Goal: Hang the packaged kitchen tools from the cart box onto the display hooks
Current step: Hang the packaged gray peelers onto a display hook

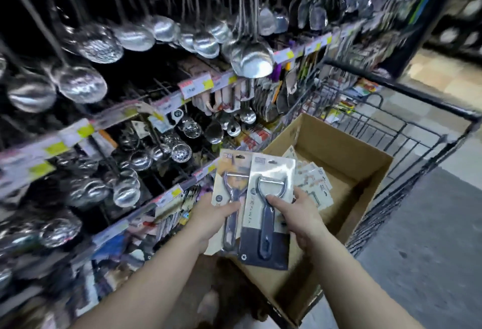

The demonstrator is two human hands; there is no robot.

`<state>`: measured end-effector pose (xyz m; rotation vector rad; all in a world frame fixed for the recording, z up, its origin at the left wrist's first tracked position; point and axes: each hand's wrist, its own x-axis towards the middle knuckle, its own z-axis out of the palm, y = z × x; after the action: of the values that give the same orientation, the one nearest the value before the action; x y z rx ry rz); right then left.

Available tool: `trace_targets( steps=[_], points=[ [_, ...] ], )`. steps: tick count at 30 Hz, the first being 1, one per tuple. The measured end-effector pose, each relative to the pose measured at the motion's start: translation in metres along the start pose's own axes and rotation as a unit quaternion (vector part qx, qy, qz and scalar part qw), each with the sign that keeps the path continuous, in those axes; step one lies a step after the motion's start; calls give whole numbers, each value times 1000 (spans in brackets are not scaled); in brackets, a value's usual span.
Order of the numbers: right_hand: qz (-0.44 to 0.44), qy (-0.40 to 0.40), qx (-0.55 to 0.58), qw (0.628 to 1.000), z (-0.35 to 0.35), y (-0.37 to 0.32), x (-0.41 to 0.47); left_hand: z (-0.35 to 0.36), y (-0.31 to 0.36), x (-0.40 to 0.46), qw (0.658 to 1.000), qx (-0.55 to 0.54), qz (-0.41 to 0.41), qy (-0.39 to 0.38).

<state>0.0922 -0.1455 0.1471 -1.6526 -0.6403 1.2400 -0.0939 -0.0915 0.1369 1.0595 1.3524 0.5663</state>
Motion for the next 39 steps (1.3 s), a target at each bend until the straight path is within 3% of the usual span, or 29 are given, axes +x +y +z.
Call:
trace_targets(
  steps=[9,19,31,39],
  points=[
    [-129,-95,-87,983,123,-58,-24,-122,11,-59,980,-97,74,158],
    [-283,-163,-148,934,271,-108,-82,-270,14,-123,944,-137,153,260],
    [-407,-233,-60,881,429,-159,-149,-423,37,-173,896,-152,249,334],
    [-465,-243,6,851,473,-192,-167,-477,72,-184,880,-118,308,343]
  ],
)
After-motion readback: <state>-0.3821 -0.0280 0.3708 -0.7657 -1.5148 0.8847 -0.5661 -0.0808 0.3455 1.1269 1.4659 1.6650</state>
